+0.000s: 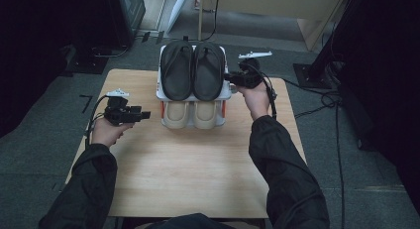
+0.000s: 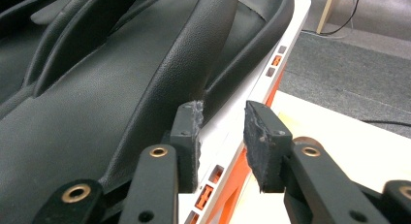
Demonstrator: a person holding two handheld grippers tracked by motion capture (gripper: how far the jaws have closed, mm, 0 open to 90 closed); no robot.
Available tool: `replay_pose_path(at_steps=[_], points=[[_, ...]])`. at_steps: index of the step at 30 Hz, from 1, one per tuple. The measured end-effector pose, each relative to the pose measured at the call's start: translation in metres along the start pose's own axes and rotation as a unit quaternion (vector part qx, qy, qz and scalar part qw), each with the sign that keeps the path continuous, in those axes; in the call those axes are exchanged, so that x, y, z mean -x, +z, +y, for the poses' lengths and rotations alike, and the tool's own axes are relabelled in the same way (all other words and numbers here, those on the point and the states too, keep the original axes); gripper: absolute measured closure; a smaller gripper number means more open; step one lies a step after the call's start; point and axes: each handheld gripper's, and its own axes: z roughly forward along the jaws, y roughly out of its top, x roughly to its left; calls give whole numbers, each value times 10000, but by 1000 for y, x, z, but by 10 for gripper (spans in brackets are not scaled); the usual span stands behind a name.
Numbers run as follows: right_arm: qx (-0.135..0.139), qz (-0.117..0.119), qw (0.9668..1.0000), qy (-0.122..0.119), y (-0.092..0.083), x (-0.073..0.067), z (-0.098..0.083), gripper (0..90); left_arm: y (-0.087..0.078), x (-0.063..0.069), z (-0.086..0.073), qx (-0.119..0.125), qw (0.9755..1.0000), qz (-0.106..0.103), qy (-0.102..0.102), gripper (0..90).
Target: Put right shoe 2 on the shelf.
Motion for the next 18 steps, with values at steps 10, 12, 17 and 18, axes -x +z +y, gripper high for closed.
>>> replay_pose_path(at_steps=[10,12,17,18], points=[[189,25,9997,-165,-15,6,-10,608,1,1,0,-30,10000,-13,34,421],[198,23,9997,-161,-18,8,-12,601,2,2,0,-33,10000,-18,30,421],[222,36,9995,-240,-25,11,-21,582,3,3,-1,-52,10000,-29,53,420],[261,33,9993,-256,-26,11,-23,580,3,3,-1,-60,10000,-28,61,420]])
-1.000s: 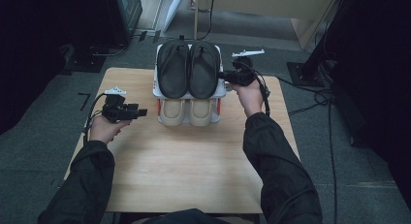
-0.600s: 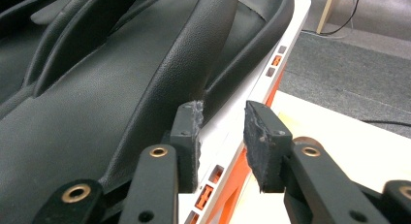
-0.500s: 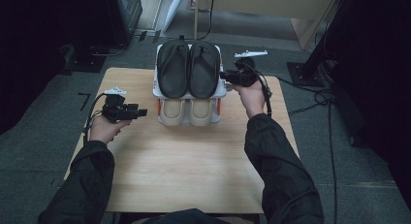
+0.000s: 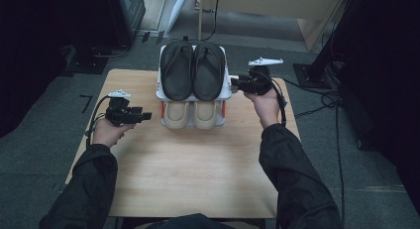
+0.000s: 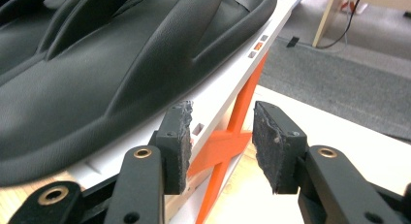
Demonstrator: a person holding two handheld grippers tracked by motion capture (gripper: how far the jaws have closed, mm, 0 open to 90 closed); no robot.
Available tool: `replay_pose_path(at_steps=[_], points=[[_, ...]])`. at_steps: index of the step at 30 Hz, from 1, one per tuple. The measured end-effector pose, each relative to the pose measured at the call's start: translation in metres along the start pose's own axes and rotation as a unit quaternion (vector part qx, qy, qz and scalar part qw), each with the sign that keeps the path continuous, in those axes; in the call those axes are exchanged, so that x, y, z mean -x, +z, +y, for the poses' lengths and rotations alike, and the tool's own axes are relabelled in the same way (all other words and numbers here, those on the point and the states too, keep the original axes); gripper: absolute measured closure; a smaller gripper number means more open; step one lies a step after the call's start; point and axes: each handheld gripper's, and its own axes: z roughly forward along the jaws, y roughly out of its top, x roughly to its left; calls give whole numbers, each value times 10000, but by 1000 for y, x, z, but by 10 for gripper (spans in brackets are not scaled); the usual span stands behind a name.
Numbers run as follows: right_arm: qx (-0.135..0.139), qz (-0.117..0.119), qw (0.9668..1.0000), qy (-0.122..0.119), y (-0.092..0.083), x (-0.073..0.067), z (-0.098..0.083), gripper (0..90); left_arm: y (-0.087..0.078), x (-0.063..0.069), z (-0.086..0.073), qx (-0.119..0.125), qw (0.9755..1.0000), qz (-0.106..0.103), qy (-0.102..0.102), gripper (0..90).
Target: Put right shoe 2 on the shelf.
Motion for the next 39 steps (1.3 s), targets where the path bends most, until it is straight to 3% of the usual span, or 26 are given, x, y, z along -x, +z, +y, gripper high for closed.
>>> replay_pose_path(at_steps=[17,28,33,39], points=[[-53,205,9997,-86,-11,3,-54,533,5,5,-2,42,10000,-55,28,411],[-108,331,9994,94,-17,6,-95,514,7,10,-3,-48,9999,-70,104,401],[-253,407,9988,123,-15,4,-114,503,9,13,-4,-160,9997,-119,130,396],[-342,478,9982,75,-13,1,-130,486,10,18,-7,-130,9997,-183,128,404]])
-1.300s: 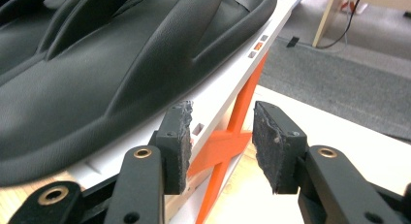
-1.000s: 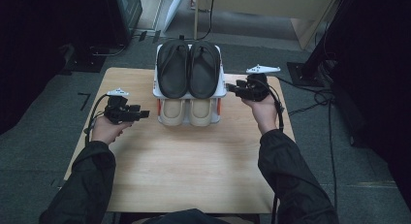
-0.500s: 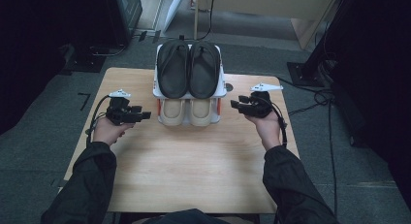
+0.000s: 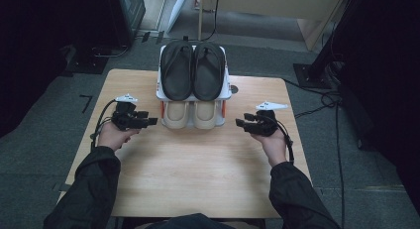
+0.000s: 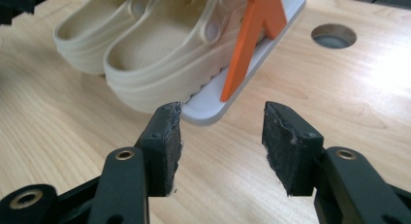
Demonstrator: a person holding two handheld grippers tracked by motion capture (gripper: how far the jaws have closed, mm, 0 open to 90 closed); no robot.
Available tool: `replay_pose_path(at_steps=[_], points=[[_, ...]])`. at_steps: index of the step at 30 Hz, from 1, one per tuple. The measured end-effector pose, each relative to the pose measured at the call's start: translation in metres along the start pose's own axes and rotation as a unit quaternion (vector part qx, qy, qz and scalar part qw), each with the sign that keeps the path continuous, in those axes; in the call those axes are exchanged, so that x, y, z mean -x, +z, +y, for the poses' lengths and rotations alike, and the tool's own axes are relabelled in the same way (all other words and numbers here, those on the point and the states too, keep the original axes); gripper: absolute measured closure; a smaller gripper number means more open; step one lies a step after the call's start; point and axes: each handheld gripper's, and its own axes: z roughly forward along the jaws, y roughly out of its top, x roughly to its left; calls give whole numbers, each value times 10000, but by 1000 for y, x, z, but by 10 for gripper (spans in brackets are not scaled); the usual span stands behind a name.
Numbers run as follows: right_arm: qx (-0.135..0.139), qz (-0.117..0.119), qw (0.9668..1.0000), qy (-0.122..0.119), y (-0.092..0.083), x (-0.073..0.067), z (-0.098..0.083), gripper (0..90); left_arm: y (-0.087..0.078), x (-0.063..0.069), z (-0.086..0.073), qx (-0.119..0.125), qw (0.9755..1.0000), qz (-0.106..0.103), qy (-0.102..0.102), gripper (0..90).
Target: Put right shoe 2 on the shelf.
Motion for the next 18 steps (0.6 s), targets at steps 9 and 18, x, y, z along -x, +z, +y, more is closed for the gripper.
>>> replay_pose_path(at_steps=[9,18], points=[[-6,92,9999,117,-3,-1,-13,465,-7,6,-5,33,9999,-14,137,390],[87,26,9997,231,-10,4,-15,425,-3,6,-5,5,9999,-1,138,376]])
